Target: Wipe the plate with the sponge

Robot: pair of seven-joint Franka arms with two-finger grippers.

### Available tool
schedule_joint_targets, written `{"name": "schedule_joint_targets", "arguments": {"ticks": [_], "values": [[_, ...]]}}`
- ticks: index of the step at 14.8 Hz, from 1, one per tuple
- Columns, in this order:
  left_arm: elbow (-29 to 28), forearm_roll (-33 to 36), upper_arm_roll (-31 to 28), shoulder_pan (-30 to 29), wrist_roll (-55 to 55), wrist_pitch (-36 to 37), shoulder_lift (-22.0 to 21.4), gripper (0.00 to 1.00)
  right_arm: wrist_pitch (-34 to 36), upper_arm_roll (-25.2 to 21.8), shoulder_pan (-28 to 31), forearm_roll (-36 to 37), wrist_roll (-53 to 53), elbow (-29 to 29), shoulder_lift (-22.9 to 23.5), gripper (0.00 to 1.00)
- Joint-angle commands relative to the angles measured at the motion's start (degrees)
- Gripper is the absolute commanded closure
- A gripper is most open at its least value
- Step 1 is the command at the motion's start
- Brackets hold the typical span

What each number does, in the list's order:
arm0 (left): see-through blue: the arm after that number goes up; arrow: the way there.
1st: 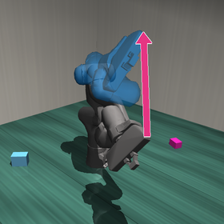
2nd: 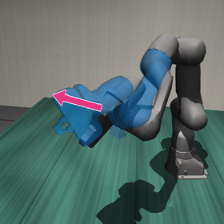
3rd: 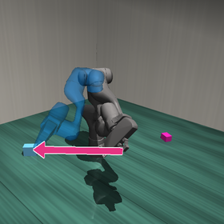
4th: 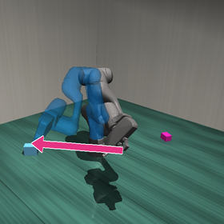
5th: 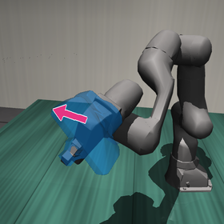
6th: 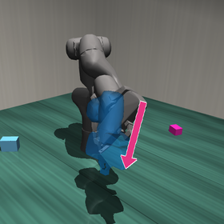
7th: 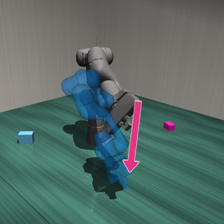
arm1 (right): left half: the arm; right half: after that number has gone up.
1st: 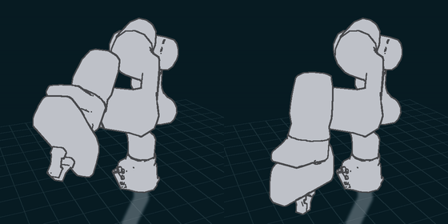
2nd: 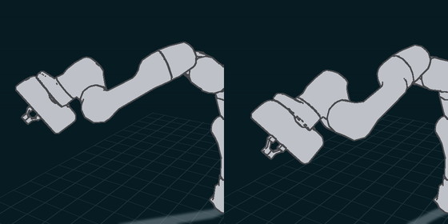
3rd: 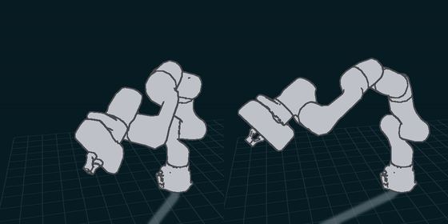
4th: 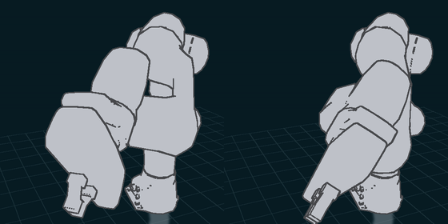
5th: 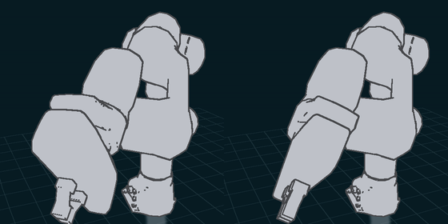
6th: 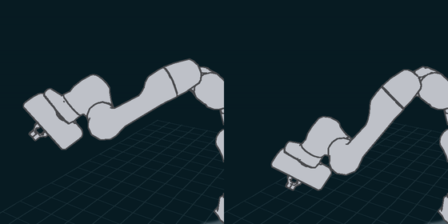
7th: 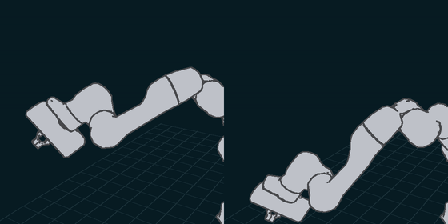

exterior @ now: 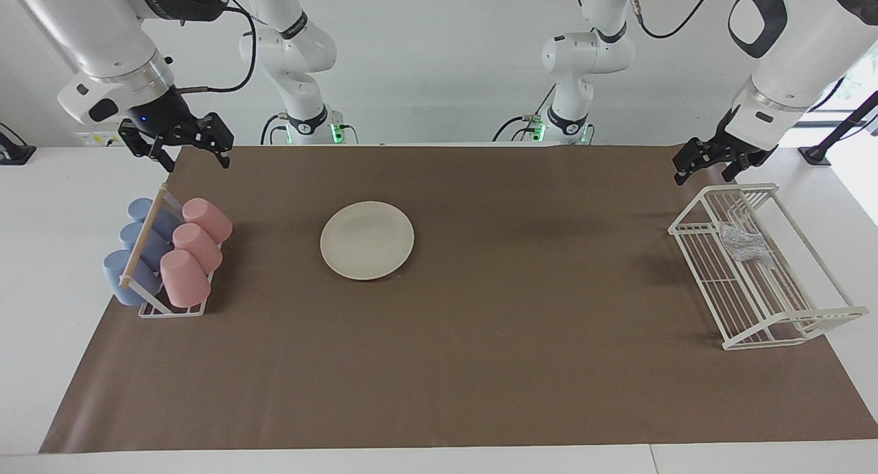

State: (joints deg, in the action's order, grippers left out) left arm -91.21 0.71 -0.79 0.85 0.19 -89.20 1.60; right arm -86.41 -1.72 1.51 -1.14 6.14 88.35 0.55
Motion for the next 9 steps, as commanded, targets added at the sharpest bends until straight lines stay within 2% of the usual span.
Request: {"name": "schedule_joint_targets", "arguments": {"ticks": [1, 5, 7, 9], "values": [[-4.4, 4.4, 0.6, 0.3, -4.1, -0.4, -3.0, 0.0, 0.5, 0.1, -1.0, 0.4, -1.3, 0.6, -0.6, 0.0], [-6.1, 17.7, 0.9, 4.7, -12.7, -1.0, -1.9, 0.0, 0.5, 0.1, -1.0, 0.4, -1.3, 0.6, -0.6, 0.0], [-6.3, 24.6, 0.9, 6.5, -15.8, -1.7, 0.9, 0.0, 0.6, 0.1, -1.0, 0.4, -1.3, 0.6, -0.6, 0.0], [-6.3, 32.6, 0.9, 8.5, -22.7, -4.0, 5.8, 0.0, 0.6, 0.1, -1.0, 0.4, -1.2, 0.6, -0.6, 0.0]]}}
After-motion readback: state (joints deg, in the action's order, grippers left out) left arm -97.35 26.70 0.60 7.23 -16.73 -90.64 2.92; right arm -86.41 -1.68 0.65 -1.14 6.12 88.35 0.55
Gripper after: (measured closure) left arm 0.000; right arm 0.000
